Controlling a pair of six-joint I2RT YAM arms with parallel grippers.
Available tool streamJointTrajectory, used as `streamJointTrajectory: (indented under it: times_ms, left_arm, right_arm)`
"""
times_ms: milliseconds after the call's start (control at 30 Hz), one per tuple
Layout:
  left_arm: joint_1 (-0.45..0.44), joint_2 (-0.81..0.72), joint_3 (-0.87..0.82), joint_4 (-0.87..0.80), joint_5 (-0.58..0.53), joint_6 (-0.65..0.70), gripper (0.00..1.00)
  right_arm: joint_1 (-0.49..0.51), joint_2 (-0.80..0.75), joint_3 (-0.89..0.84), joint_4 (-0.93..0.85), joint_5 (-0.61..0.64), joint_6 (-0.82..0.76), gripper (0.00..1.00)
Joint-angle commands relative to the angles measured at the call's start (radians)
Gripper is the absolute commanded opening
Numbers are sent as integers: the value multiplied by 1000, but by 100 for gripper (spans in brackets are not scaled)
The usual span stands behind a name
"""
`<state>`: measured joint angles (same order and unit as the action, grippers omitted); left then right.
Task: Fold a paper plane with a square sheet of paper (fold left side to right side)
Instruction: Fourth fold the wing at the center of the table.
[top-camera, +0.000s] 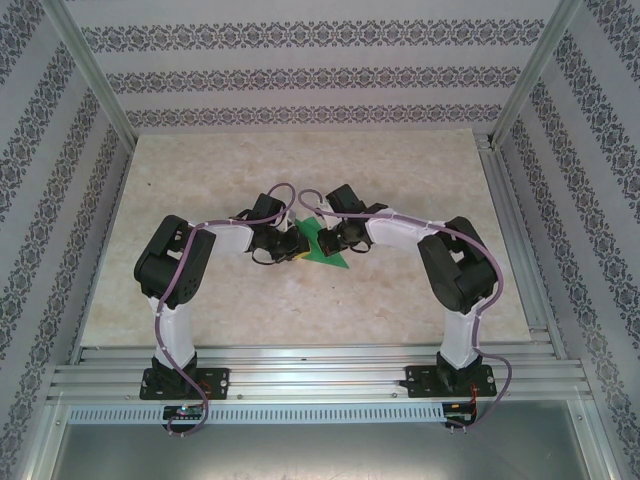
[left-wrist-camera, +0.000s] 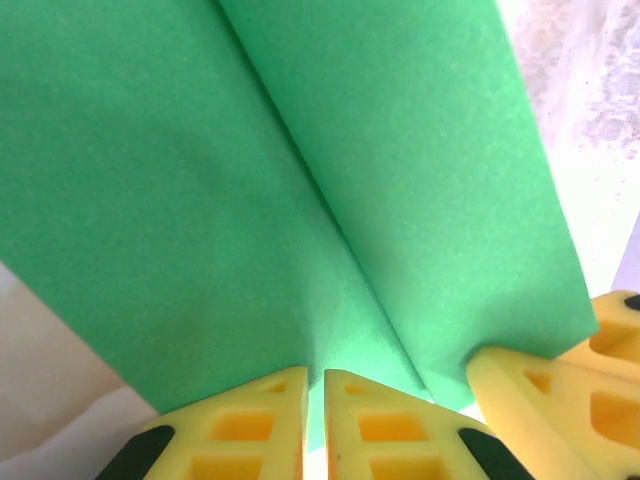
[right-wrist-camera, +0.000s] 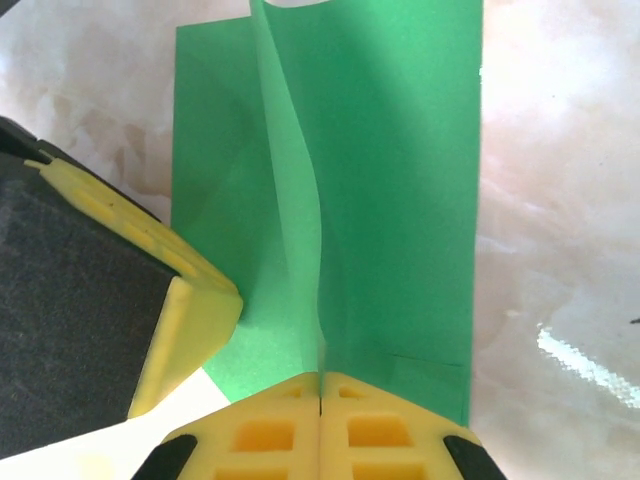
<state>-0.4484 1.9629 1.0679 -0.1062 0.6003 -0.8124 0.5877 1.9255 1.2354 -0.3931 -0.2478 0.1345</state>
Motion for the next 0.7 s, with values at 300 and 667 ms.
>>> streamJointTrajectory:
  times_ms: [300, 667]
  left_arm:
    - [-12, -4, 0, -65, -61, 47, 13]
    - [-10, -69, 10, -20, 3, 43, 23]
  right_arm:
    - [-47, 74, 93, -26, -55, -41, 4]
    - [-44, -19, 25, 8, -145, -12, 4]
